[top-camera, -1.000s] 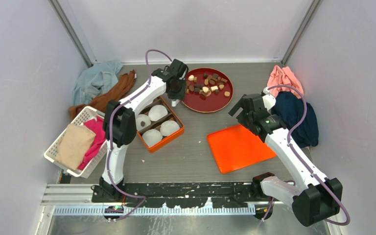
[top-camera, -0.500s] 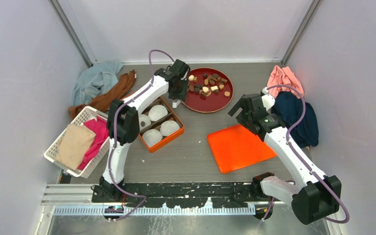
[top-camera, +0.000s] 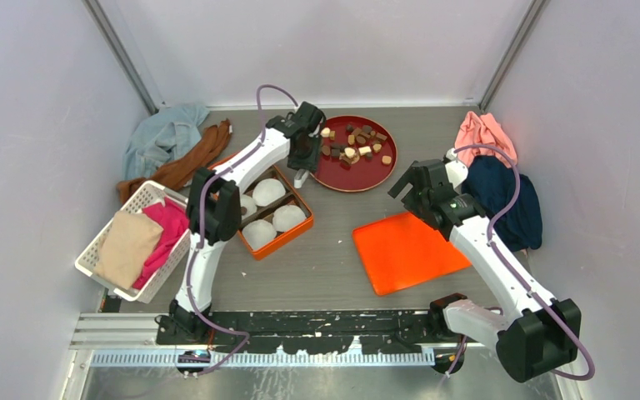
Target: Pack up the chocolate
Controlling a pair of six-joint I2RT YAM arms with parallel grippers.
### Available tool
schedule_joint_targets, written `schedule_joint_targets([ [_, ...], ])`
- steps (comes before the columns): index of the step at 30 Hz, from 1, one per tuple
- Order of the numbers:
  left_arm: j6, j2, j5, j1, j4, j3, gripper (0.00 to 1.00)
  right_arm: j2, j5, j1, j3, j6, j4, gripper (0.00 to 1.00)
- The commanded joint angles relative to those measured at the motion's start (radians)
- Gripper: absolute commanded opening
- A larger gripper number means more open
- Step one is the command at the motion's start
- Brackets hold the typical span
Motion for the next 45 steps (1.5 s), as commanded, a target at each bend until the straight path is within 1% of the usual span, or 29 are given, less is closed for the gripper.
schedule_joint_targets([
  [1, 0.012, -0.01, -0.022, -0.004, 0.0, 0.048, 0.41, -0.008, 0.01, -0.003, 0.028, -0.003, 0.014, 0.94],
  [10, 0.017, 0.026, -0.013, -0.005, -0.022, 0.113, 0.4, -0.016, 0.012, -0.004, 0.025, -0.001, 0.011, 0.94],
  [16, 0.017, 0.041, -0.011, -0.005, -0.029, 0.128, 0.39, -0.022, 0.016, -0.003, 0.026, -0.001, 0.006, 0.94],
  [21, 0.017, 0.032, -0.013, -0.004, -0.031, 0.125, 0.3, -0.027, 0.017, -0.003, 0.026, -0.002, 0.005, 0.94],
  [25, 0.015, 0.001, -0.01, -0.005, -0.035, 0.117, 0.19, -0.03, 0.017, -0.003, 0.023, -0.002, 0.002, 0.94],
  [26, 0.014, -0.013, -0.009, -0.004, -0.036, 0.113, 0.15, -0.031, 0.018, -0.003, 0.022, -0.002, 0.001, 0.94],
  [28, 0.015, -0.047, -0.008, -0.004, -0.031, 0.099, 0.1, -0.032, 0.018, -0.004, 0.02, 0.0, 0.001, 0.94],
  [34, 0.012, -0.147, 0.007, -0.007, -0.008, 0.052, 0.01, -0.023, 0.01, -0.003, 0.019, 0.0, 0.013, 0.94],
  [40, 0.009, -0.217, 0.015, -0.012, -0.01, 0.019, 0.0, -0.017, 0.005, -0.003, 0.028, -0.002, 0.02, 0.94],
  [45, 0.014, -0.309, 0.006, -0.014, -0.007, -0.057, 0.0, -0.014, 0.003, -0.003, 0.027, -0.002, 0.022, 0.94],
])
